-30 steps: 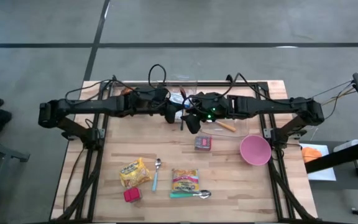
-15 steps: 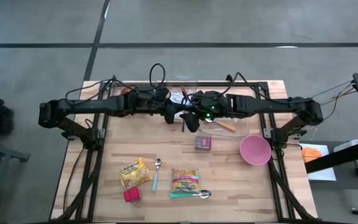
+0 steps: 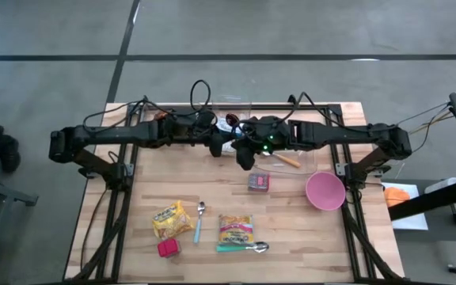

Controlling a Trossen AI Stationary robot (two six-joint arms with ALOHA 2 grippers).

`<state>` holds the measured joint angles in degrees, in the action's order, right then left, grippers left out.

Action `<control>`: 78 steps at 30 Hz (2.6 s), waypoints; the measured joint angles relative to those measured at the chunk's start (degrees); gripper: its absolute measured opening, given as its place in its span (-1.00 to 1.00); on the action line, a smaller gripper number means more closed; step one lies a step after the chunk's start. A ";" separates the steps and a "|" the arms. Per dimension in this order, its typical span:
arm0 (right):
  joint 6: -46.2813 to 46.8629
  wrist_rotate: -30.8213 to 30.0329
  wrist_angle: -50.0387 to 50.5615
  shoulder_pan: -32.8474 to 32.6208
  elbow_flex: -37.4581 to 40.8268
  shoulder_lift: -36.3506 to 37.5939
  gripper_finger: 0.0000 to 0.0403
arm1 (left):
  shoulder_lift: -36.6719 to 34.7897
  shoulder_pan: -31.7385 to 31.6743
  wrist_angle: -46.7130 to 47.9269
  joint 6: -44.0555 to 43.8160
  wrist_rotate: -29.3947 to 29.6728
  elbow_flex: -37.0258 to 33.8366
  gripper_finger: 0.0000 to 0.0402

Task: Pick & Place Food Item
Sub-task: Put the purple spoon into the right transparent bin

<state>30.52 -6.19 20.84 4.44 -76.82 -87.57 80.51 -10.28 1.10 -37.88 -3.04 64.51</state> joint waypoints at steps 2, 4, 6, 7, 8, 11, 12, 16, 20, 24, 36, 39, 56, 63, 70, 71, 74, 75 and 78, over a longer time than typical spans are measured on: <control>-0.07 0.40 0.00 0.00 0.00 0.06 -0.95 | 0.00 0.00 -0.05 0.01 0.62 0.00 -1.00; -0.08 1.02 0.00 0.00 0.00 0.09 -0.95 | -0.04 -0.13 0.00 -0.01 0.64 0.00 -0.97; -0.07 1.34 0.02 0.01 0.00 0.09 -0.96 | -0.04 -0.17 -0.02 -0.03 0.89 -0.01 -0.91; -0.06 1.42 0.00 0.03 0.00 0.09 -0.96 | -0.04 -0.22 -0.02 -0.06 1.05 -0.02 -0.87; 0.10 1.58 -0.02 0.03 0.00 0.09 -0.96 | -0.04 -0.26 -0.02 -0.07 1.11 -0.02 -0.84; 0.35 2.76 0.44 0.03 0.00 0.09 -0.96 | -0.04 -0.26 -0.02 -0.08 1.28 -0.02 -0.76; 0.41 3.33 0.61 0.03 0.00 0.09 -0.96 | -0.04 -0.26 -0.02 -0.10 1.28 -0.02 -0.74; 0.59 4.93 2.30 0.03 0.00 0.09 -0.96 | -0.04 -0.26 0.24 -0.21 1.40 -0.02 -0.72; 0.97 5.56 3.51 -0.01 0.02 0.29 -0.96 | -0.04 -0.31 0.37 -0.21 1.52 -0.02 -0.72; 1.01 6.42 4.38 0.18 0.02 1.08 -0.97 | -0.09 -0.33 0.74 -0.21 0.40 0.07 -0.71; 0.65 7.85 7.65 2.61 -0.42 4.74 -0.97 | -0.07 -1.44 4.01 0.03 -7.68 0.00 -0.71; -0.89 8.94 11.19 3.96 -0.42 5.79 -0.97 | -0.10 -1.59 4.68 0.46 -10.01 0.00 -0.71; -16.41 22.74 33.44 23.62 10.72 18.90 -0.97 | -13.82 -3.04 17.52 3.94 -1.89 -2.64 -0.71; -23.23 27.90 32.90 27.16 19.61 21.14 -0.97 | -20.08 -3.28 9.45 1.10 -0.13 -11.42 -0.71; -28.52 27.73 32.92 27.24 23.12 18.00 -0.97 | -23.22 -3.32 5.57 -5.52 -1.02 -18.36 -0.71; -29.50 27.71 32.86 27.24 23.12 17.30 -0.97 | -23.45 -3.32 5.57 -5.84 -1.02 -18.85 -0.71; -32.52 27.30 33.49 27.65 22.07 14.93 -0.97 | -24.21 -3.32 5.45 -5.94 -1.28 -19.10 -0.71; -33.52 27.21 33.78 27.65 21.43 13.89 -0.97 | -24.31 -3.32 5.07 -5.94 -1.44 -19.09 -0.71; -36.03 27.02 35.78 27.65 19.64 10.85 -0.97 | -24.55 -3.30 4.76 -5.94 -1.53 -18.78 -0.71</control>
<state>-5.52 20.84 56.61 32.09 -57.18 -76.72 55.96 -13.58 5.87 -43.82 -4.57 45.74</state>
